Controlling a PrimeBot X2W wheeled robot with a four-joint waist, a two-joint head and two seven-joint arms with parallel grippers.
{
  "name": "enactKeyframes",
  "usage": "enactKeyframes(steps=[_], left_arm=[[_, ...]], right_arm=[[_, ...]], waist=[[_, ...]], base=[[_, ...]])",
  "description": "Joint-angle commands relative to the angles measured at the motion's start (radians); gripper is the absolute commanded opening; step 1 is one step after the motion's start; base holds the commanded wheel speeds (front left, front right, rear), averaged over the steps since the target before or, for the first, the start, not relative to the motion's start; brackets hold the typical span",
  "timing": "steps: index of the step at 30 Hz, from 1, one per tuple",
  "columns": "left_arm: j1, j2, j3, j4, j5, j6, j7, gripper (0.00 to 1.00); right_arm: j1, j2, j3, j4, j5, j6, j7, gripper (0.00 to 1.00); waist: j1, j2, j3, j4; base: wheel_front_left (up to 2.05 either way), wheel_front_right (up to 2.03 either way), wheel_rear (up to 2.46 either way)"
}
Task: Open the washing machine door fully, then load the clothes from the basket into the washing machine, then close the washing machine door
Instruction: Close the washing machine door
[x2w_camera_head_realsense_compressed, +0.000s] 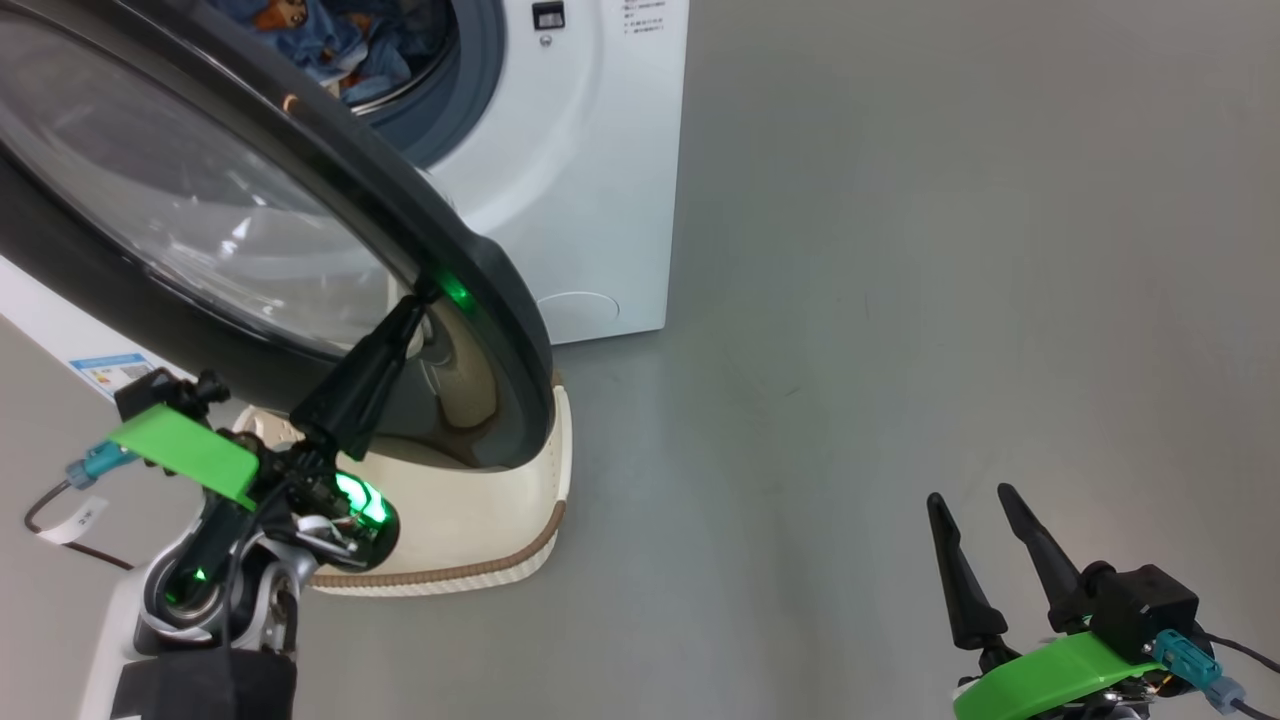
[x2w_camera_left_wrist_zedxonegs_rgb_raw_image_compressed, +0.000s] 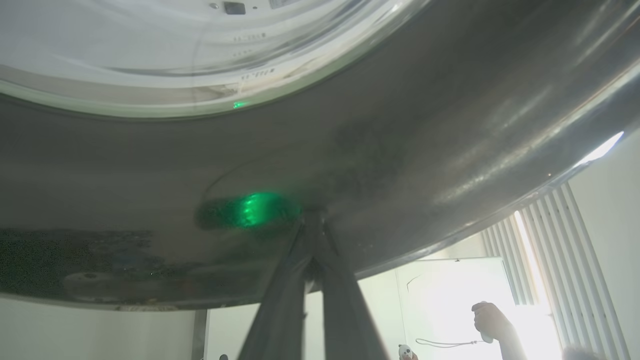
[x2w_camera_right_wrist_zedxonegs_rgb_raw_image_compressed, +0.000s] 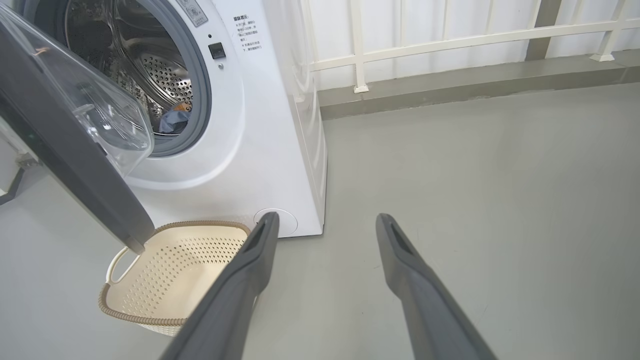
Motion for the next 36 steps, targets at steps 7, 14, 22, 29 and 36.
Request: enactKeyframes(steps=[7, 14, 22, 29, 36], left_arm=[[-0.017, 0.015, 0.030, -0.021, 0.003, -0.007, -0.022, 0.00], [0.014, 0.015, 0.047, -0.027, 0.010, -0.007, -0.051, 0.00], [0.069, 0.015, 0.088, -0.043, 0.029, -0.007, -0.111, 0.00], [0.122, 0.015, 0.096, -0.066, 0.043, -0.007, -0.120, 0.00], [0.158, 0.015, 0.107, -0.092, 0.061, -0.007, -0.154, 1.00]], right_arm=[[-0.018, 0.001, 0.017, -0.024, 0.013, 0.002, -0.012, 1.00], [-0.011, 0.001, 0.019, -0.019, 0.015, 0.002, -0.012, 1.00], [0.003, 0.001, 0.026, -0.019, 0.003, 0.002, -0.012, 1.00], [0.020, 0.001, 0.028, -0.021, -0.006, 0.002, -0.012, 1.00], [0.028, 0.001, 0.030, -0.025, -0.023, 0.002, -0.012, 1.00]], waist=[[0.0000, 0.0000, -0.018, 0.035], [0.0000, 0.0000, -0.048, 0.078], [0.0000, 0.0000, -0.088, 0.106], [0.0000, 0.0000, -0.112, 0.117], [0.0000, 0.0000, -0.122, 0.121]], base=[[0.00, 0.00, 0.00], [0.00, 0.00, 0.00], [0.00, 0.00, 0.00], [0.00, 0.00, 0.00], [0.00, 0.00, 0.00]])
